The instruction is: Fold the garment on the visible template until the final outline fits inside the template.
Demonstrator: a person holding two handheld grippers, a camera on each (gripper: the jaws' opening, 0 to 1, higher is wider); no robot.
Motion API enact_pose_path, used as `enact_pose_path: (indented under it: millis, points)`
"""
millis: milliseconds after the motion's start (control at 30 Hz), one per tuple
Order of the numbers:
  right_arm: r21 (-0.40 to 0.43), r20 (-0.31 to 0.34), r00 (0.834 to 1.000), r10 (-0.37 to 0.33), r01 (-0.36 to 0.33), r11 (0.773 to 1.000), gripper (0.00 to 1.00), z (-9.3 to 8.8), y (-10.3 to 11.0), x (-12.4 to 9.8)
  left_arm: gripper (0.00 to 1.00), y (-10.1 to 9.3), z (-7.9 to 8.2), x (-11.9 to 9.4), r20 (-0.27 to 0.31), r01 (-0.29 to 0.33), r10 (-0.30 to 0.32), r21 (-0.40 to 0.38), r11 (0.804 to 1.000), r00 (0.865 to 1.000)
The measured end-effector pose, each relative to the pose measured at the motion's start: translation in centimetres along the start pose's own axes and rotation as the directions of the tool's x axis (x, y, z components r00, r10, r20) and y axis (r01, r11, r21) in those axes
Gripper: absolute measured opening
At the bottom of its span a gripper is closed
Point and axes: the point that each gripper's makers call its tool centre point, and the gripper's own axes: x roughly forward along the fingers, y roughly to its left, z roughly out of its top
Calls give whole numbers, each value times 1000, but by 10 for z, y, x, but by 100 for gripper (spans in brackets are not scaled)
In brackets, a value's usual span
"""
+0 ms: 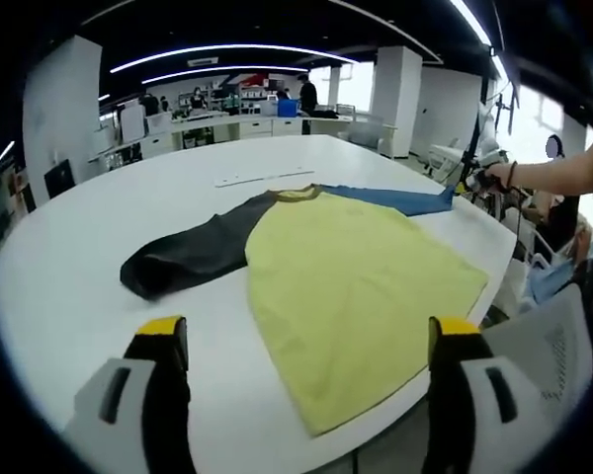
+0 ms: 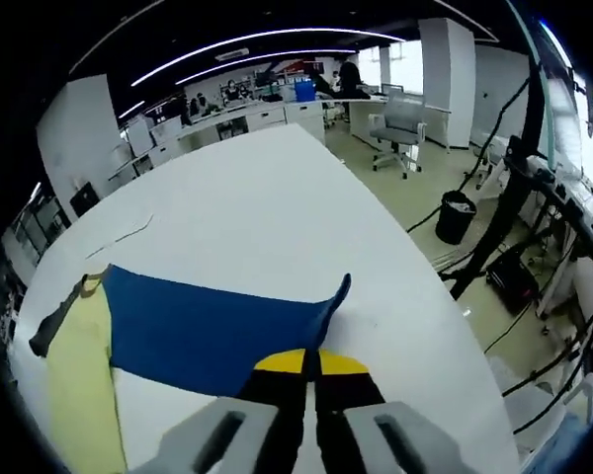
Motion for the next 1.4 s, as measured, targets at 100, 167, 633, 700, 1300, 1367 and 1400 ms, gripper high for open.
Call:
enact_pose_path:
  millis: [100, 167, 633, 700, 1300, 1367, 1400]
  points:
    - [-8, 20, 999, 25, -25, 1000, 0, 9, 11, 0, 99, -1, 0, 0, 4, 8, -8, -5, 1000, 1000]
    - [-17, 35, 999, 38, -37, 999, 0, 15, 19, 0, 99, -1, 0, -1, 4, 12, -12, -7, 1000, 1000]
    - [-61, 66, 983, 171, -167, 984, 0, 39, 89, 3, 99, -2, 1, -6, 11, 28, -28, -17, 999, 1000]
    - [-66, 66, 981, 180, -176, 982, 0, 40, 95, 2, 99, -2, 3, -6, 24, 25, -25, -16, 1000, 999]
    - [-202, 16, 952, 305, -296, 934, 0, 47, 178, 3, 99, -6, 3, -4, 21, 33, -33, -7, 999, 999]
    - [-211, 17, 947, 321, -311, 927, 0, 49, 187, 2, 99, -6, 2, -4, 19, 33, -32, -7, 999, 999]
    - [-217, 13, 943, 332, -321, 922, 0, 49, 193, 2, 99, -6, 2, -3, 18, 32, -32, -7, 999, 999]
